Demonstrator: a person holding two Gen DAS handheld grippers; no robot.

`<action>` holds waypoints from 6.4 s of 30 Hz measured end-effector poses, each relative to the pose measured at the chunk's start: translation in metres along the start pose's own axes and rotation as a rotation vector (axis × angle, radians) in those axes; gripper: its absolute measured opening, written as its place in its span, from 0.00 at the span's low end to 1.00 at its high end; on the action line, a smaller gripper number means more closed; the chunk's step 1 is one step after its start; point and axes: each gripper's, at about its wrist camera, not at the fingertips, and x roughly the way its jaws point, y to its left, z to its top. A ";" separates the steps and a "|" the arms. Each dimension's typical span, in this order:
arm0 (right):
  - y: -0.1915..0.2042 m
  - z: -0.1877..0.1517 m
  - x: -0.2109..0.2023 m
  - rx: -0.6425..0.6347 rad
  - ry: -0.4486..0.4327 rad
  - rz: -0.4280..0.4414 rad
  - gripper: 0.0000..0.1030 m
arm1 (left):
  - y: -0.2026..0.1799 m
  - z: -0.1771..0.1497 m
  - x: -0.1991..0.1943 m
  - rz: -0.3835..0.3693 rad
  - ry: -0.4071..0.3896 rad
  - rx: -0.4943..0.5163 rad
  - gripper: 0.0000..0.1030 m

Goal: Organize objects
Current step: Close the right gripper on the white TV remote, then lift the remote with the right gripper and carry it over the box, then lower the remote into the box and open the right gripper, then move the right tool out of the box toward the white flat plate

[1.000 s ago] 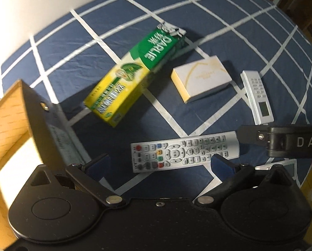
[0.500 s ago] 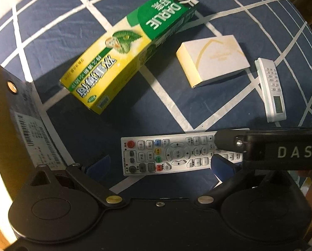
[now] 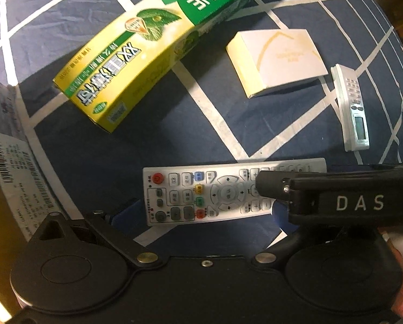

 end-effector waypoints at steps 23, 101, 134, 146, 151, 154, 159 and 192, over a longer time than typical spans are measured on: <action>-0.002 0.002 0.007 -0.043 -0.009 -0.015 0.86 | 0.002 0.003 0.012 0.006 0.007 -0.010 0.98; 0.293 -0.117 -0.076 -0.605 -0.256 0.192 0.86 | 0.182 -0.170 -0.200 0.228 -0.411 -0.444 0.96; 0.368 -0.025 0.047 -0.624 -0.137 0.131 0.86 | 0.301 -0.098 -0.120 0.164 -0.318 -0.521 0.96; 0.374 -0.005 0.068 -0.610 -0.112 0.117 0.86 | 0.316 -0.082 -0.102 0.154 -0.298 -0.522 0.96; 0.374 0.000 0.072 -0.602 -0.106 0.116 0.86 | 0.319 -0.078 -0.099 0.153 -0.290 -0.521 0.96; 0.375 0.002 0.074 -0.601 -0.103 0.114 0.86 | 0.321 -0.075 -0.099 0.152 -0.286 -0.521 0.96; 0.374 0.003 0.075 -0.591 -0.109 0.116 0.86 | 0.324 -0.073 -0.099 0.151 -0.283 -0.533 0.95; 0.332 -0.052 -0.048 -0.545 -0.279 0.142 0.87 | 0.229 -0.122 -0.189 0.212 -0.421 -0.468 0.97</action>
